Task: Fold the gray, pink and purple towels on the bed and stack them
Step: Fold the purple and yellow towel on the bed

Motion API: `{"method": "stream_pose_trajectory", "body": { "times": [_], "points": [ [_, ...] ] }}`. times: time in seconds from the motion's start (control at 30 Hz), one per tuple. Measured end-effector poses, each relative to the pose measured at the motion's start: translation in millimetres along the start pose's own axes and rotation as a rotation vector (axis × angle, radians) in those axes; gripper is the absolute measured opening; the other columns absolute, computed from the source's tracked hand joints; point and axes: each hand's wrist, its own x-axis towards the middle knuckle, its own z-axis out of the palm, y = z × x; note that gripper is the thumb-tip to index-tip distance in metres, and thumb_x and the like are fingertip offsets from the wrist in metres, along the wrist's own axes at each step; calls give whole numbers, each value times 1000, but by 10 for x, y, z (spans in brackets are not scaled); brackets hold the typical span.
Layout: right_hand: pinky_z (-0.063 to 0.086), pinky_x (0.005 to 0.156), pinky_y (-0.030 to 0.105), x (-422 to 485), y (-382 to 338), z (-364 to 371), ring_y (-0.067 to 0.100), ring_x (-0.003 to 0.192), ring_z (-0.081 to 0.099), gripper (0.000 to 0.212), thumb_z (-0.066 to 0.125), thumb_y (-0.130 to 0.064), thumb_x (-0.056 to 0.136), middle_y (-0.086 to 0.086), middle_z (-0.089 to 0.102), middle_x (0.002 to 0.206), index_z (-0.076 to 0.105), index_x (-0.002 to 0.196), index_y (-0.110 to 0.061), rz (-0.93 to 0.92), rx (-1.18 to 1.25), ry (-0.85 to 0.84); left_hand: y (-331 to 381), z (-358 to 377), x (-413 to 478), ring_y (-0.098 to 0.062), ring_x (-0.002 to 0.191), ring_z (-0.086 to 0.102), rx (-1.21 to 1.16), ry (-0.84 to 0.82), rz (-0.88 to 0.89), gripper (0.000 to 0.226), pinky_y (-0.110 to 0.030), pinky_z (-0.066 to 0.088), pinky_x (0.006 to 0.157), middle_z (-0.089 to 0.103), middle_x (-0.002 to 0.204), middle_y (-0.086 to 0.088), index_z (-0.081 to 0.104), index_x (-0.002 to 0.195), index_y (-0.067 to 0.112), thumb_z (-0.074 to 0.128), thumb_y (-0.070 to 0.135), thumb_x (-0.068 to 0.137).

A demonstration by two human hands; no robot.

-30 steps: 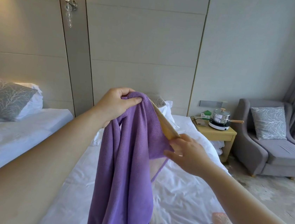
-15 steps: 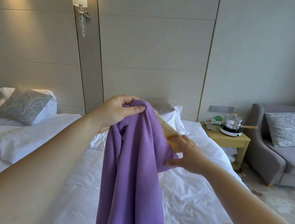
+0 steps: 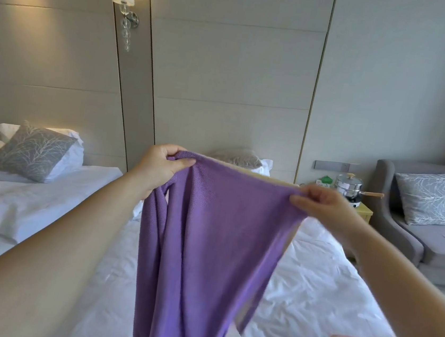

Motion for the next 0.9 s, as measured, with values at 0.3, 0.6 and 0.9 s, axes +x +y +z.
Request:
{"method": "stream_pose_trajectory", "body": {
  "times": [0.3,0.6,0.9],
  "points": [
    [48,67,23,402,-887,-400,11,71,57,13,74,-15,80,-4,64,73,68,74,-24,-148,56,268,368,-23,319,-10,87,60,25,113,134,9,-21,46,79,68,89,3,68,91,19,71,25,85],
    [42,48,20,190,156,204,15,62,48,4,70,-15,84,3,56,75,67,83,-17,343,69,2,-731,57,-56,-18,61,48,401,-124,-383,48,-27,36,63,57,65,-5,62,72,9,59,55,85],
    [50,58,22,49,153,485,12,65,54,9,71,-12,83,0,57,71,68,75,-17,313,269,-261,-636,319,-228,-11,73,50,136,-385,-432,22,-21,42,65,57,80,3,70,83,15,59,31,93]
  ]
}}
